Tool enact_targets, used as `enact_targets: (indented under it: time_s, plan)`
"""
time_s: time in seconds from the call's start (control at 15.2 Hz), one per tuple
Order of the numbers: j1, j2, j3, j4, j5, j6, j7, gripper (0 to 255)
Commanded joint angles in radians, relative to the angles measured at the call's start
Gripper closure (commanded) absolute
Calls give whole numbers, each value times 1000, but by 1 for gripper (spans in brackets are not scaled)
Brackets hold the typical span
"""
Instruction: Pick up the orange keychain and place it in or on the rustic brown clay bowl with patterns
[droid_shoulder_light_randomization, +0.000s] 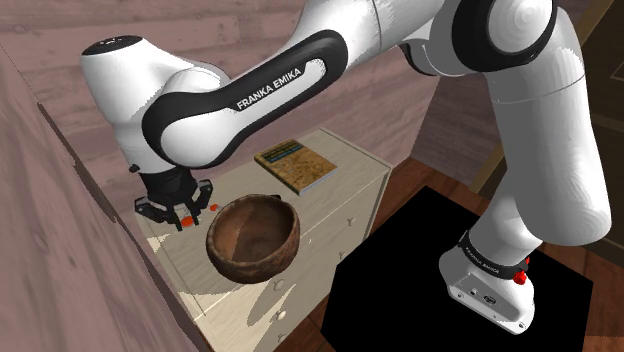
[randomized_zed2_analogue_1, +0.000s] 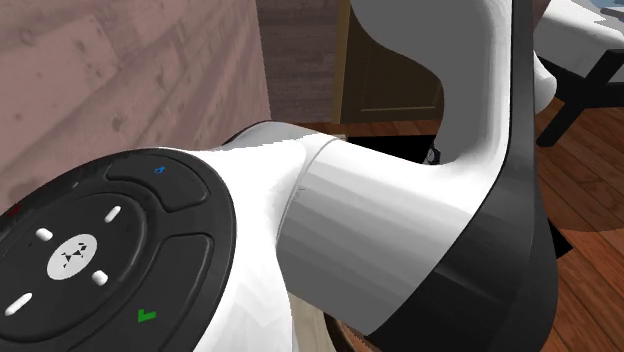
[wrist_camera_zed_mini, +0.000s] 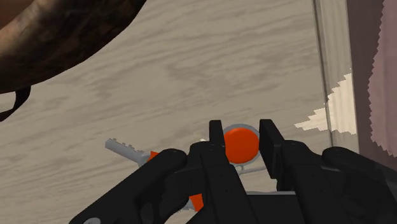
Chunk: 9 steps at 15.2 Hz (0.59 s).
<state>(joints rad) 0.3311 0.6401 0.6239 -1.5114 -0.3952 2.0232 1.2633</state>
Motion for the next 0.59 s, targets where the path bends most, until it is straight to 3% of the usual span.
enact_targets:
  time_s: [0.0,0.53]
  plan:
    - [-2,-3,4,3,6,-14,-5,255]
    - [-5,-41,21,55,32,-98,-21,255]
